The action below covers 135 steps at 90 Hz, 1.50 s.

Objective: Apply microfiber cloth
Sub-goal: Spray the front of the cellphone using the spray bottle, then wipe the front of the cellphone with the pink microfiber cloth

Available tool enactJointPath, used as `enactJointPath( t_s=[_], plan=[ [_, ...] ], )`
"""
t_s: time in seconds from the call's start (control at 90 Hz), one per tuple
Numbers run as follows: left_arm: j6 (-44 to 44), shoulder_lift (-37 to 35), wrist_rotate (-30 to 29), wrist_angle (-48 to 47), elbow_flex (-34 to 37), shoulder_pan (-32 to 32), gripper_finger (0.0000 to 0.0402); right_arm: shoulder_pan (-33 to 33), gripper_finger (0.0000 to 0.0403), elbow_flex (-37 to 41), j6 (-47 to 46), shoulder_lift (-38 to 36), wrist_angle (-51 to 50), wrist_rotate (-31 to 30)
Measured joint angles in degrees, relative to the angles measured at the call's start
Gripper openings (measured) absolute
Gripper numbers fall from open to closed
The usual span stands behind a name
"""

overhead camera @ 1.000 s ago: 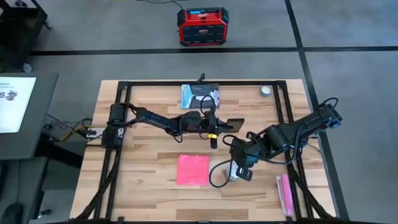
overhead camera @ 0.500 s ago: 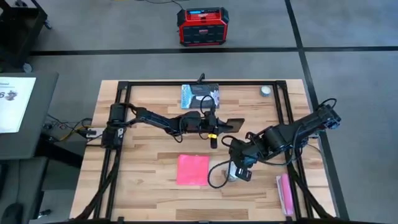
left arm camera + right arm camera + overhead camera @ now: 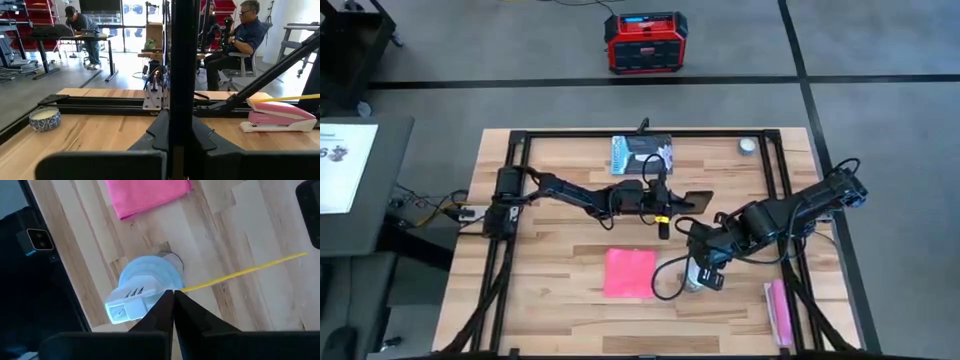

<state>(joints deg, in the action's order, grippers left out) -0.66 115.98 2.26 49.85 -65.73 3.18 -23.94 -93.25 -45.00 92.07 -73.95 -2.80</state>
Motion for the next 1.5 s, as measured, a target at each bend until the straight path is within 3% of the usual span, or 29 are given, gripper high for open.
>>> enactJointPath(
  t_s=[0.378, 0.778, 0.978, 1.5],
  plan=[
    [-2.11, -3.71, -2.21, 8.07, 10.58, 1.09, 0.0002, 0.0, 0.0, 0.15, 2.01, -1.01, 0.6, -5.44],
    [0.08, -11.49, -2.26, 7.31, 17.96, 0.86, 0.0002, 0.87, 0.0, 0.15, 10.01, -1.6, 6.32, -6.73],
    [0.43, -16.17, -5.2, 7.91, 23.97, 1.07, 0.0002, 1.38, 0.0, 0.17, 15.97, -1.62, 8.29, -12.54],
    [1.43, -31.18, -8.72, 8.17, 38.46, 0.94, 0.0002, 5.84, 0.0, 2.75, 32.96, -1.66, 25.96, -13.16]
  ],
)
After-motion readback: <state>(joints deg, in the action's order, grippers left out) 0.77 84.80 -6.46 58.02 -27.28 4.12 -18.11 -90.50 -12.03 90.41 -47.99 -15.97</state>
